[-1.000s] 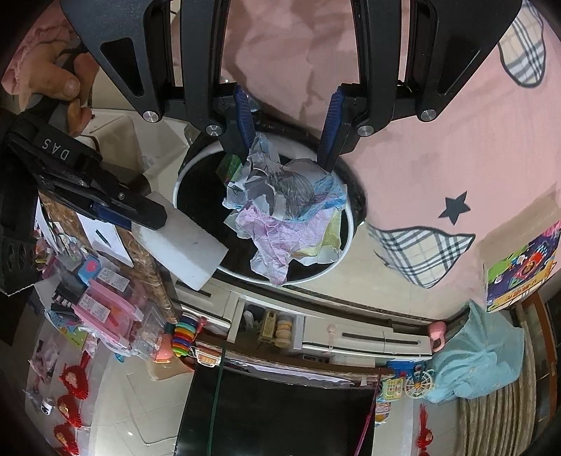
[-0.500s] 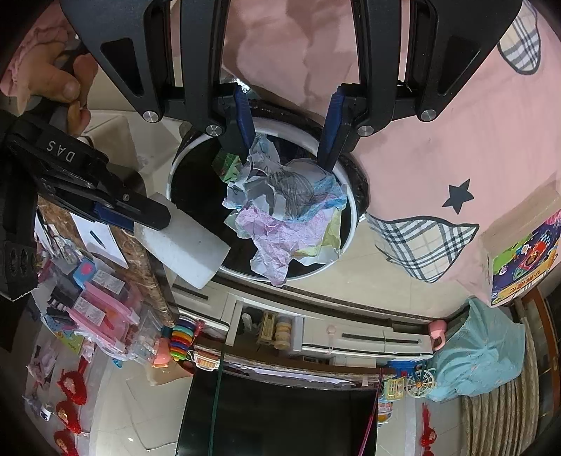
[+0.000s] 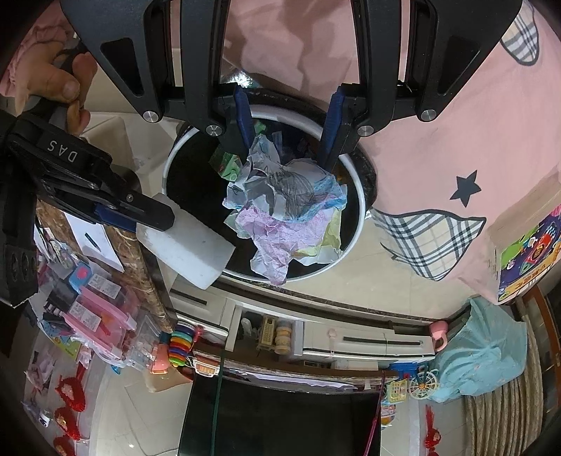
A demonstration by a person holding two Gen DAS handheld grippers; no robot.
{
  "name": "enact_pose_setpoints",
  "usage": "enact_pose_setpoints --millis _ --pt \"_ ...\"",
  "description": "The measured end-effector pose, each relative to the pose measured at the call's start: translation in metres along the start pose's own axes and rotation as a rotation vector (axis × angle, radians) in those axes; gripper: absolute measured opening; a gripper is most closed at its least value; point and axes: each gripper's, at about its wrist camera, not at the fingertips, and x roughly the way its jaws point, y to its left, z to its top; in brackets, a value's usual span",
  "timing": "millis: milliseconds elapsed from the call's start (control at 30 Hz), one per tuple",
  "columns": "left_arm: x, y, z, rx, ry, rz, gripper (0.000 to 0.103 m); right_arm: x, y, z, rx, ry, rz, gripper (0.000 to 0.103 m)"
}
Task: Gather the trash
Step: 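Lower both held items into the bin opening, then open both tools to drop the paper ball and foam block into the bin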
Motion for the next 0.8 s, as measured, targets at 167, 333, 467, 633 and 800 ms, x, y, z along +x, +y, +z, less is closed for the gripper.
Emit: enact_pose_setpoints --millis 167,333,467,633,800 --pt "0.008 -0.005 0.004 0.015 0.015 0.0 0.033 0.004 -0.003 0.002 0.014 0.008 0.01 0.049" --pt "0.014 -0.003 0.006 0.017 0.029 -0.001 0.033 0.005 -0.004 0.003 0.013 0.016 0.011 0.049" --pt "0.015 -0.003 0.006 0.019 0.036 -0.006 0.033 0.006 -0.006 0.006 0.013 0.017 0.007 0.049" --pt "0.017 -0.004 0.008 0.026 0.039 -0.002 0.033 0.008 -0.005 0.007 0.008 0.027 0.005 0.049" --pt "0.019 -0.002 0.011 0.025 0.041 0.002 0.033 0.013 -0.002 0.009 0.003 0.036 0.007 0.049"
